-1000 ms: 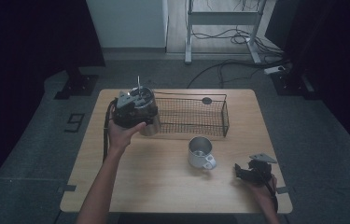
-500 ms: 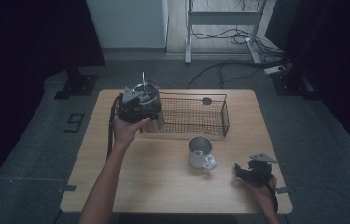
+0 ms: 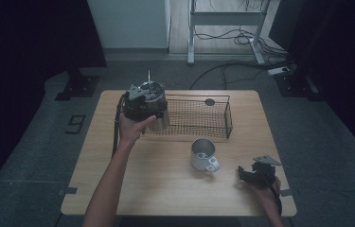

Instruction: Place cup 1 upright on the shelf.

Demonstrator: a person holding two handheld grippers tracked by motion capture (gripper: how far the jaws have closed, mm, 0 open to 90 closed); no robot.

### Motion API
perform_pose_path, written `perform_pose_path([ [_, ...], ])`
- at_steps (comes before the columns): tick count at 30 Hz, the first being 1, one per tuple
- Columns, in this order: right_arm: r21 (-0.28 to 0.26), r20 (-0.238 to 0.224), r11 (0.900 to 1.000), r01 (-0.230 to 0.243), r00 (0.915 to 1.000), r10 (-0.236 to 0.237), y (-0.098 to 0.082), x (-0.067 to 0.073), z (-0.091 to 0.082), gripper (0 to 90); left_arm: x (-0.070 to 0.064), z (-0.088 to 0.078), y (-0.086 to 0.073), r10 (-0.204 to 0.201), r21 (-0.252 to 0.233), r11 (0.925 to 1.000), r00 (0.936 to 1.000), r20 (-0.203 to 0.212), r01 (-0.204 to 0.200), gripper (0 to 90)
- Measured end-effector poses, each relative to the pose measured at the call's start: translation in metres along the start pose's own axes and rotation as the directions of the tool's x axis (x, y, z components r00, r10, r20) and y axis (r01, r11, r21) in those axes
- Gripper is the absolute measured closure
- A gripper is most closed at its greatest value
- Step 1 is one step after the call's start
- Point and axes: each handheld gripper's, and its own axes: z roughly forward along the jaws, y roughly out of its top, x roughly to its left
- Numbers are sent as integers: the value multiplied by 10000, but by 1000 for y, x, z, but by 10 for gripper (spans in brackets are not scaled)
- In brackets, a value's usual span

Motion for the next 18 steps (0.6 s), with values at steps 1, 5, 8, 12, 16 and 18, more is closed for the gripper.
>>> perform_pose_path([
  [1, 0, 1, 10000, 2, 10000, -2, 0, 0, 0, 142, 0, 1, 0, -1, 11, 10000, 10000, -13, 1, 42],
  [5, -1, -1, 10000, 2, 10000, -2, 0, 0, 0, 143, 1, 6, 3, 1, 49, 10000, 10000, -45, -1, 42],
  [8, -3, -5, 10000, 6, 10000, -6, 0, 0, 0, 144, 1, 11, 4, -11, 52, 10000, 10000, -62, 12, 42],
  [12, -5, -11, 10000, 11, 10000, -11, 0, 0, 0, 145, 2, 19, 5, -47, 144, 9999, 10000, -72, 48, 42],
  [16, 4, -17, 10000, 12, 10000, -12, 0, 0, 0, 146, 3, 27, 5, -66, 243, 9997, 9999, -94, 69, 42],
  [18, 2, -18, 10000, 16, 10000, -16, 0, 0, 0, 147, 3, 31, 6, -96, 266, 9996, 9999, -94, 99, 42],
])
